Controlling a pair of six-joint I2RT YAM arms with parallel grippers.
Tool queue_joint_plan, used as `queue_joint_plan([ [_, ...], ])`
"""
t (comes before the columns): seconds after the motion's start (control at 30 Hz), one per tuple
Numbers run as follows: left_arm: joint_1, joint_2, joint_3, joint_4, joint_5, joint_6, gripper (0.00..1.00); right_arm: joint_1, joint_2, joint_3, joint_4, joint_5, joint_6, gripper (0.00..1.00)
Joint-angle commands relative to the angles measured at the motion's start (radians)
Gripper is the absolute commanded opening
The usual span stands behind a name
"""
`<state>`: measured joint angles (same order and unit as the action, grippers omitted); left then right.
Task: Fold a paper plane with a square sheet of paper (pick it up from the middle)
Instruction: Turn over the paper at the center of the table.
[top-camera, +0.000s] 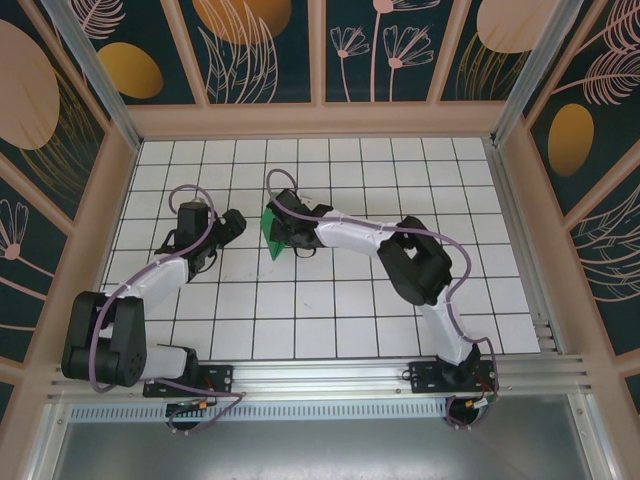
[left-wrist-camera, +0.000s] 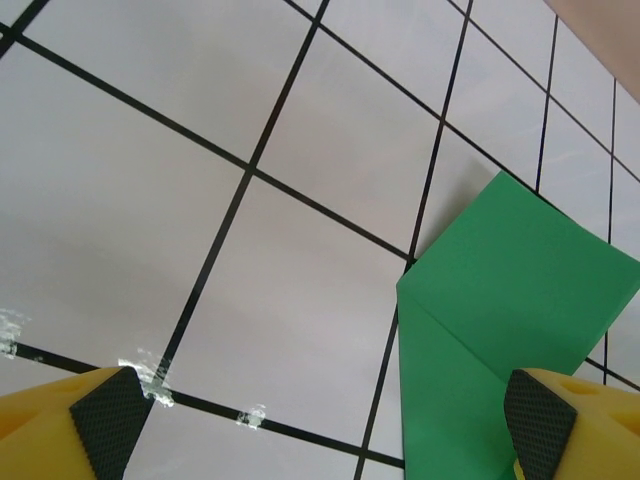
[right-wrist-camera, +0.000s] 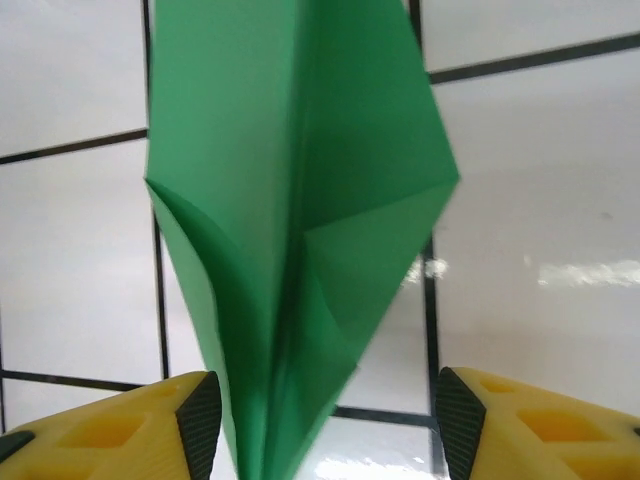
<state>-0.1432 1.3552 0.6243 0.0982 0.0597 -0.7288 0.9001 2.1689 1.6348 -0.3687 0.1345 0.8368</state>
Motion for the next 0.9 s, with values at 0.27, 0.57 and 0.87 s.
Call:
queue_joint_plan([
  [0.27,0.017,0.004,-0.017,0.038,0.041,-0.012,0.95,-0.014,0.078,0.103,-0.015,-0.082,-0.037,0.61],
  [0.57,0.021,0.01,-0.021,0.053,0.074,-0.022,0.95,-0.042,0.098,0.098,0.022,-0.116,-0.068,0.31],
  [0.87,0.021,0.003,-0.034,0.118,0.198,0.004,0.94,-0.092,-0.059,-0.124,0.267,-0.398,-0.306,0.07],
])
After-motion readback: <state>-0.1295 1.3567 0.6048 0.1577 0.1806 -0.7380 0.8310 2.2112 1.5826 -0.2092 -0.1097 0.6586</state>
